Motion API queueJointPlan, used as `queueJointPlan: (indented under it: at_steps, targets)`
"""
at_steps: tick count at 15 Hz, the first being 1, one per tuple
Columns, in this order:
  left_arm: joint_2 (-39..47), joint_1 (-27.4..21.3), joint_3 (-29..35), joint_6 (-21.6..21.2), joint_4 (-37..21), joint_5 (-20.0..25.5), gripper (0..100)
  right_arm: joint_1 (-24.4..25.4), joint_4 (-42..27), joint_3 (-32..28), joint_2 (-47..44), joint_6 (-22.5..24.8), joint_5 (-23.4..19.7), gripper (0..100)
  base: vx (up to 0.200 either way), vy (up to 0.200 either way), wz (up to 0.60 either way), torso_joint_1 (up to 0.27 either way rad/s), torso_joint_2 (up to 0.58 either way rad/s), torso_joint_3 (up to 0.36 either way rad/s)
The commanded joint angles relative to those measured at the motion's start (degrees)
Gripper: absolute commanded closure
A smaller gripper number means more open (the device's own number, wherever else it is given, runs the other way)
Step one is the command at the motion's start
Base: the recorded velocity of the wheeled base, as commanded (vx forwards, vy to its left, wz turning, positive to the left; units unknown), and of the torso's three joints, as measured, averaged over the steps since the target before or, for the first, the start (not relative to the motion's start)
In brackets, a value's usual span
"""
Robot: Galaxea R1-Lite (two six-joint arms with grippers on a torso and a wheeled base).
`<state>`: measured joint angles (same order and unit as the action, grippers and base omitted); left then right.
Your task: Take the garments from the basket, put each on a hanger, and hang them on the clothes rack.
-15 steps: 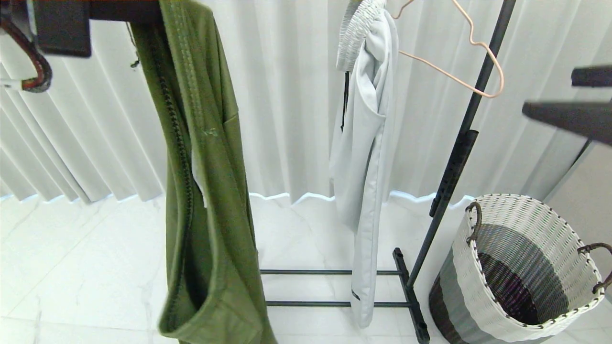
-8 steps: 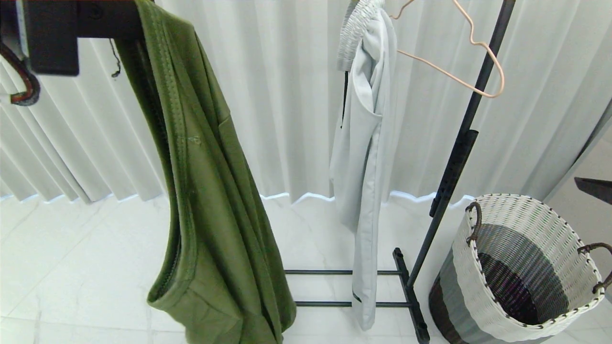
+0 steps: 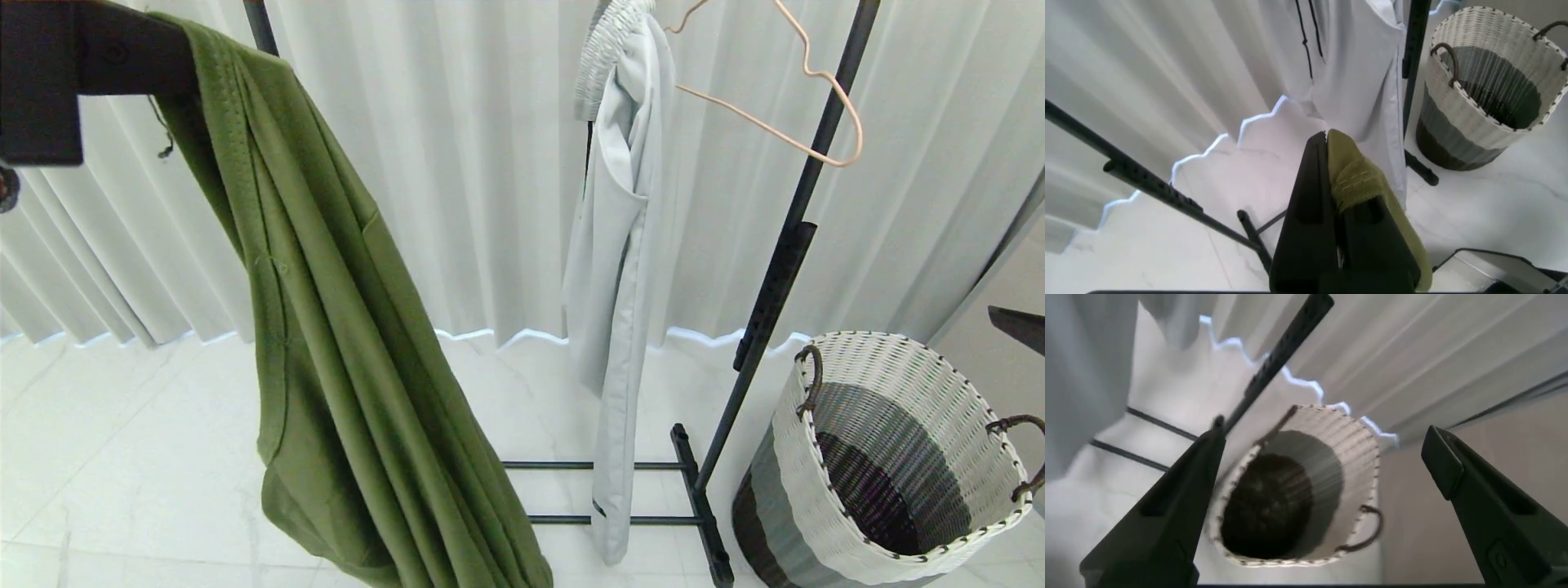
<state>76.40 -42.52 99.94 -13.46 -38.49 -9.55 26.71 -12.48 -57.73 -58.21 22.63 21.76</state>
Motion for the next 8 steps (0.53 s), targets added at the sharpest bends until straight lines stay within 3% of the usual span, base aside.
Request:
queueJointPlan:
  at_steps: [1, 6, 8]
  targets:
    - [-0.7, 0.1, -0.7, 0.0, 0.0, 0.0, 100, 0.0, 0.0, 0.3, -0.1, -2.4, -0.1, 0, 0.0, 0.0, 0.0, 0.0, 0.0, 0.0]
    - [-0.7, 0.1, -1.0, 0.0, 0.0, -0.8, 100, 0.1, 0.5, 0.4, 0.1, -5.8, -0.2, 0, 0.0, 0.0, 0.0, 0.002, -0.01, -0.01]
    - [-0.7, 0.0, -1.3, 0.0, 0.0, -1.7, 100, 0.2, 0.5, 0.6, 0.1, -5.8, -0.2, 0, 0.0, 0.0, 0.0, 0.029, -0.28, -0.244]
